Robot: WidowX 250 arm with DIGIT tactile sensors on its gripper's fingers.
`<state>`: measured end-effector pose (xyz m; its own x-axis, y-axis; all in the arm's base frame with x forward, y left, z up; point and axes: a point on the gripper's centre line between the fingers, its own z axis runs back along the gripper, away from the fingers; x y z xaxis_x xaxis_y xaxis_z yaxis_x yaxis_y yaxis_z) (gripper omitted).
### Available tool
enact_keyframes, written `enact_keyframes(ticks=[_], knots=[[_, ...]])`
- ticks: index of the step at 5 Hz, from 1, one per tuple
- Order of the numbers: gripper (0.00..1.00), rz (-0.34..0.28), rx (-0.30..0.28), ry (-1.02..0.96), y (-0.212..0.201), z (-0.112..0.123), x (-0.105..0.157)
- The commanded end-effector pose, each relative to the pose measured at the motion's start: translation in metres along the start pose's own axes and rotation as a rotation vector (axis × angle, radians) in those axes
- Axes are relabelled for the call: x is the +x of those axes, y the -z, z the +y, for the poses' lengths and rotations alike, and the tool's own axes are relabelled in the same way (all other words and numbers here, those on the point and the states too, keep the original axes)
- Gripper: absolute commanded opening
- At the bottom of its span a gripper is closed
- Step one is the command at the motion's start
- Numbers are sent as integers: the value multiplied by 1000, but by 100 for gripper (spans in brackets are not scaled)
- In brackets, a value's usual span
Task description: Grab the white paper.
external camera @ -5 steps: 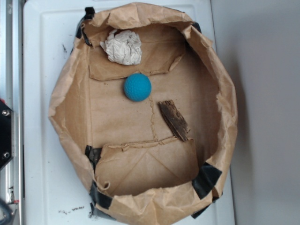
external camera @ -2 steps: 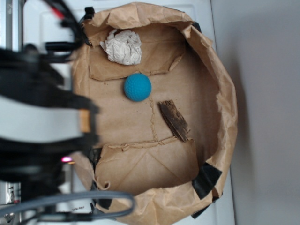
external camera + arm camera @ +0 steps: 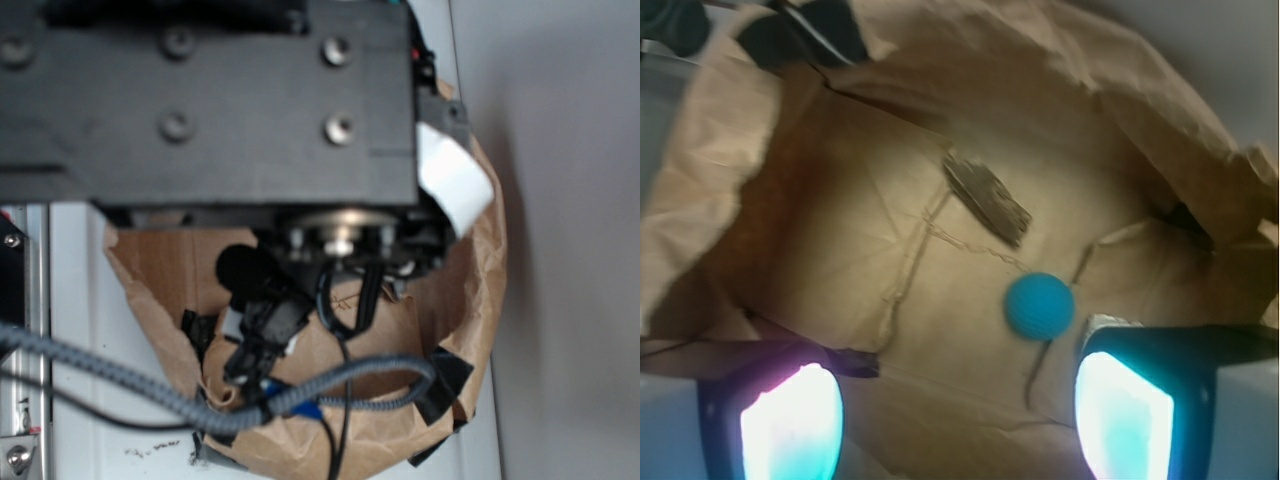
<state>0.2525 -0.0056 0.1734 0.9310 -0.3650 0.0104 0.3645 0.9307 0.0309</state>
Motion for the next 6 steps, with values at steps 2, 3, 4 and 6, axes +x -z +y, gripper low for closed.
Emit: enact_keyframes(ticks=[2, 3, 4, 6], knots=[[100, -118, 188, 323, 73, 30, 6], [100, -106, 142, 428, 90, 41, -7], [100, -108, 82, 438, 84, 53, -22], [100, -149, -52, 435, 64, 70, -39]])
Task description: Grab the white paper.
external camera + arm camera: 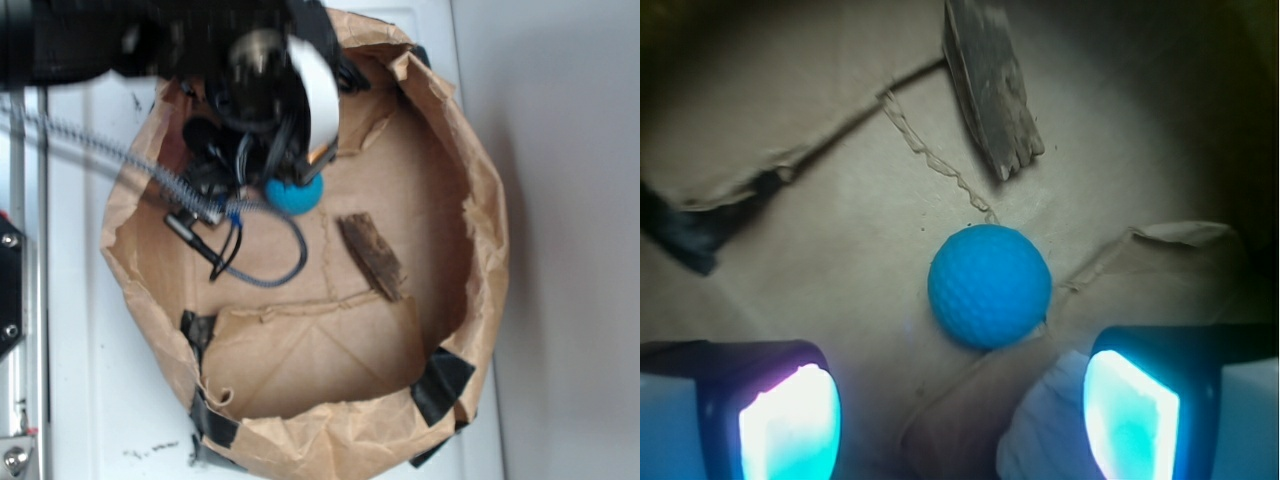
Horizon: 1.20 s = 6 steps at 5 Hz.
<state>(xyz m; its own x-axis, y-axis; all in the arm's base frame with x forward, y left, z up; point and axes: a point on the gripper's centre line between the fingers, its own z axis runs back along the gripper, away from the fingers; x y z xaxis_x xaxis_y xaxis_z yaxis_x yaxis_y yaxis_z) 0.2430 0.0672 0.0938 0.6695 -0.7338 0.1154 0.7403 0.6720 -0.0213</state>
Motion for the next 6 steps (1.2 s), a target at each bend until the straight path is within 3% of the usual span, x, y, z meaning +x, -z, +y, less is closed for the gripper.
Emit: enact_keyframes(ticks=[1, 6], knots=[[100, -39, -3, -25, -25, 6, -8], [100, 122, 105, -83, 30, 43, 1]])
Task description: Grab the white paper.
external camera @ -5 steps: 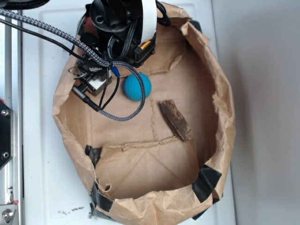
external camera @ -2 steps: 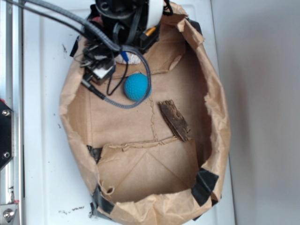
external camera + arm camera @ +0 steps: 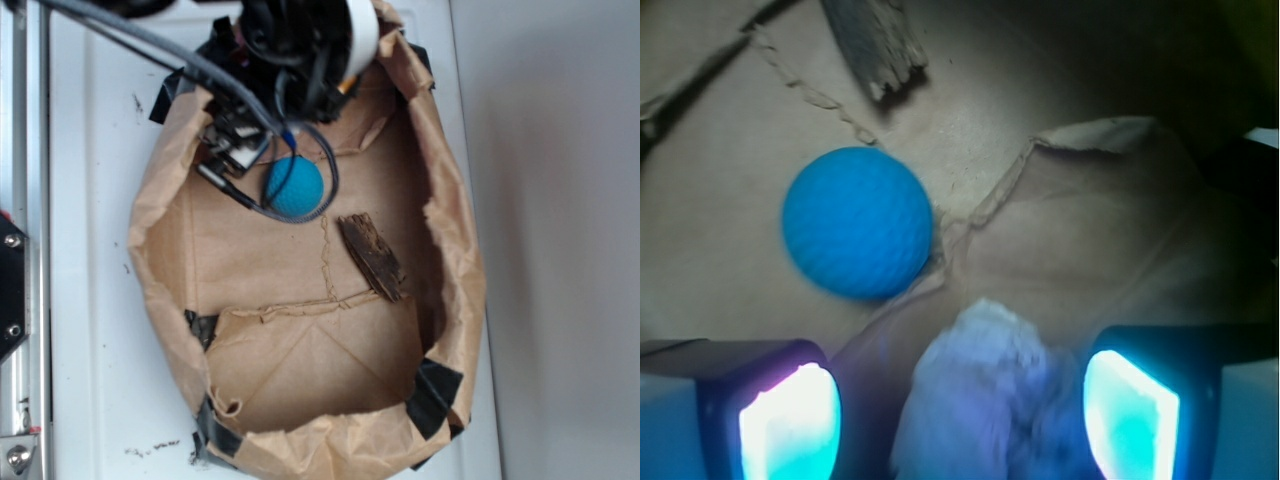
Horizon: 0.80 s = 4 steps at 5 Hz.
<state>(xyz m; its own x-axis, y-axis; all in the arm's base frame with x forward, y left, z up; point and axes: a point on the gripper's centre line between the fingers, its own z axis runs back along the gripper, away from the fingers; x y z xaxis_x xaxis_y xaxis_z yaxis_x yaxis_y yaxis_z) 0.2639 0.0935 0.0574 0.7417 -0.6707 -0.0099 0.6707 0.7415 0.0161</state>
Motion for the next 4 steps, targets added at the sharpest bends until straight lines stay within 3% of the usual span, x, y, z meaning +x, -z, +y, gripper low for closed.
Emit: enact_keyframes(ticks=[1, 4], knots=[[0, 13, 110, -23, 0, 8, 13], [0, -7, 140, -18, -6, 9, 10]])
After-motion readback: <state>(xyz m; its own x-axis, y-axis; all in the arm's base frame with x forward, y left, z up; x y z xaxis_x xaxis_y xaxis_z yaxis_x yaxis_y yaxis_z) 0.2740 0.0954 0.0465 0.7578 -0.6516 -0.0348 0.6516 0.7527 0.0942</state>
